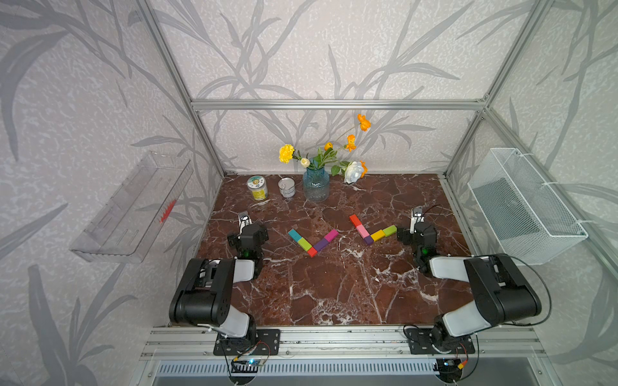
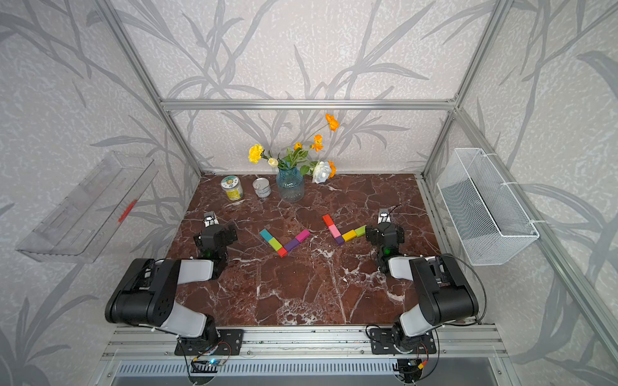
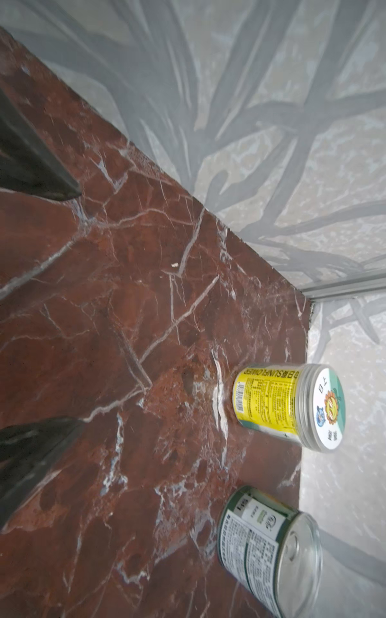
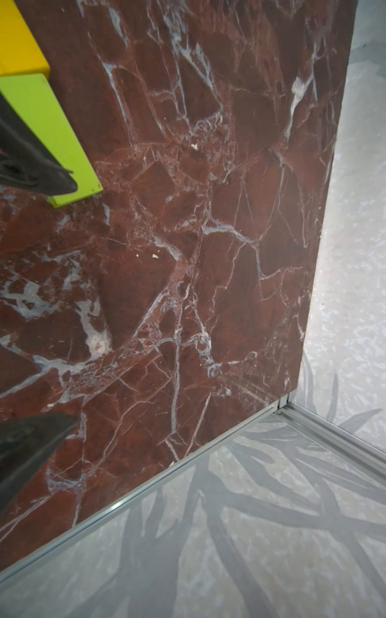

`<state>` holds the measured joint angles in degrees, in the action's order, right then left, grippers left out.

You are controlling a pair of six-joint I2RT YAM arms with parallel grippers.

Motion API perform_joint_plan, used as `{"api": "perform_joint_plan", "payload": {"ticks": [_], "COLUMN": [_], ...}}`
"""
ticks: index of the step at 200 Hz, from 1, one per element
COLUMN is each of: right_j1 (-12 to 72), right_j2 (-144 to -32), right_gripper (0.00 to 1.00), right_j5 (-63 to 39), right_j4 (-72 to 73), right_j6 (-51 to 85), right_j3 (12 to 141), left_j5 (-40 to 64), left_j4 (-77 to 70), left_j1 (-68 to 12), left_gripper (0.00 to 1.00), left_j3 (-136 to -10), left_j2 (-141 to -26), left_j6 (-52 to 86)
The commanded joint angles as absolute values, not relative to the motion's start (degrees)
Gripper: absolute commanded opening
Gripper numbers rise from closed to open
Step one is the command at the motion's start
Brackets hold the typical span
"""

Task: Assemble the letter v with building blocks
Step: Reset both arms

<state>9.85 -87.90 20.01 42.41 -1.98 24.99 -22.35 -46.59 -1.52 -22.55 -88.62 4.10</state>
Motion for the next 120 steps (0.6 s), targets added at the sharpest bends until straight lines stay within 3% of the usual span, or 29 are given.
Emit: {"api": "perform_joint_plan", "payload": {"ticks": [1, 20, 38, 61, 120], "right_j1": [9.6, 9.7, 9.9, 10.7, 10.3], "right_j2": [-87.9, -92.6, -89.2, -92.3, -91.6], "right_gripper": [0.99, 0.99, 0.99, 0.99, 0.99], "right_j5": [17.4, 15.7, 15.6, 15.2, 10.3], "right_j4": [48.7, 62.7, 54.1, 64.7, 63.8], "right_j6": [-2.9, -5.1, -4.2, -6.6, -7.5], "right_j3": [23.8, 19.6, 21.0, 18.2, 18.0], "left_j5": [-16.8, -16.3, -16.2, -16.3, -16.1], "left_j4": [-44.8, -55.0, -47.1, -50.5, -47.1], "left_j1": [-1.1, -1.1, -1.2, -1.2, -0.9], "left_gripper": [1.00, 1.00, 1.00, 1.00, 1.00], "left_j3": [-23.6, -20.9, -22.7, -21.9, -23.0], "left_j2": [-86.8, -89.5, -87.1, -87.8, -87.3], "left_j6": [4.4, 2.7, 3.7, 3.3, 3.9]}}
